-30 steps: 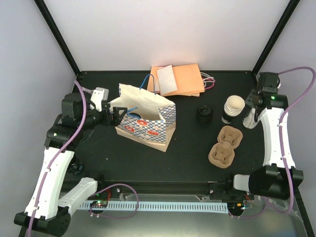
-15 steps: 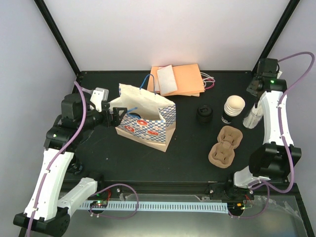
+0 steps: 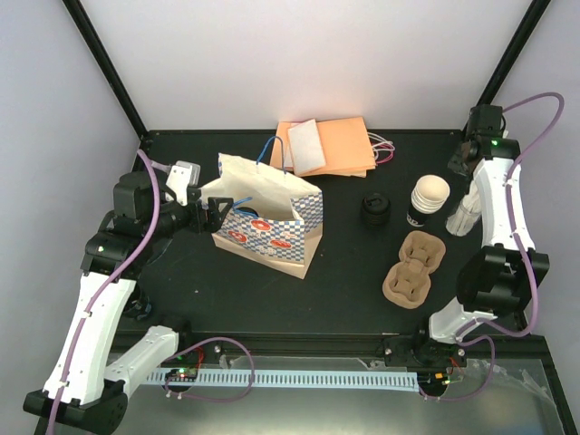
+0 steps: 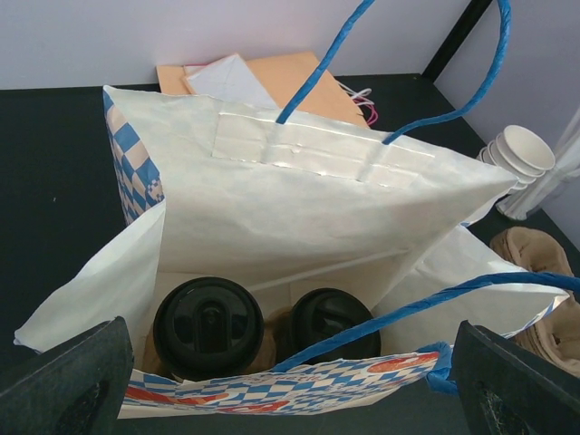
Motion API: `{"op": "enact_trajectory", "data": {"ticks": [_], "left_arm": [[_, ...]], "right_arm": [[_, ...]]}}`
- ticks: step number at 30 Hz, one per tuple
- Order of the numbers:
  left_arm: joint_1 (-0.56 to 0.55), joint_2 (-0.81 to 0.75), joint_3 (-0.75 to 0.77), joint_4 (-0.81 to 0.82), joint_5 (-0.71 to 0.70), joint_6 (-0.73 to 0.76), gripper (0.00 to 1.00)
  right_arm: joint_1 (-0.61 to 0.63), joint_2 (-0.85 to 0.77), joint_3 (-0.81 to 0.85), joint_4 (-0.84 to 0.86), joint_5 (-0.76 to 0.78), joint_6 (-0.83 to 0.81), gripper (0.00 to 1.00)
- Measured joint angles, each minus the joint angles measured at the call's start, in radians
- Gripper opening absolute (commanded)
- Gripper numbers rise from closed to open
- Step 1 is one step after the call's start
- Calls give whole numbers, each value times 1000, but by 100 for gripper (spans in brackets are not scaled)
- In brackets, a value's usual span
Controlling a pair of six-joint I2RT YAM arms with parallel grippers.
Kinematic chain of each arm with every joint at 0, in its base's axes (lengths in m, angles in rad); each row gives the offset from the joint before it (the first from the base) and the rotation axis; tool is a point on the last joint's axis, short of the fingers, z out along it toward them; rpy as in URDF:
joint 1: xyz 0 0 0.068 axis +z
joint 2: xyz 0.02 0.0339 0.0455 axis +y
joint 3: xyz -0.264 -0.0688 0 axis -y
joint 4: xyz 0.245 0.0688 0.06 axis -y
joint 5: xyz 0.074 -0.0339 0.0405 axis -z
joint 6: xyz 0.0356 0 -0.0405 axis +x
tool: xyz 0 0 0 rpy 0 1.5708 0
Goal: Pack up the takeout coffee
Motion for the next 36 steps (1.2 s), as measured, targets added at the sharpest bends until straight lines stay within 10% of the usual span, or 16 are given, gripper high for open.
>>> {"op": "enact_trajectory", "data": {"ticks": [36], "left_arm": [[-20, 0, 0, 0, -28, 7, 99]], "right_arm": [[0, 42, -17, -23, 45, -44, 25]]}}
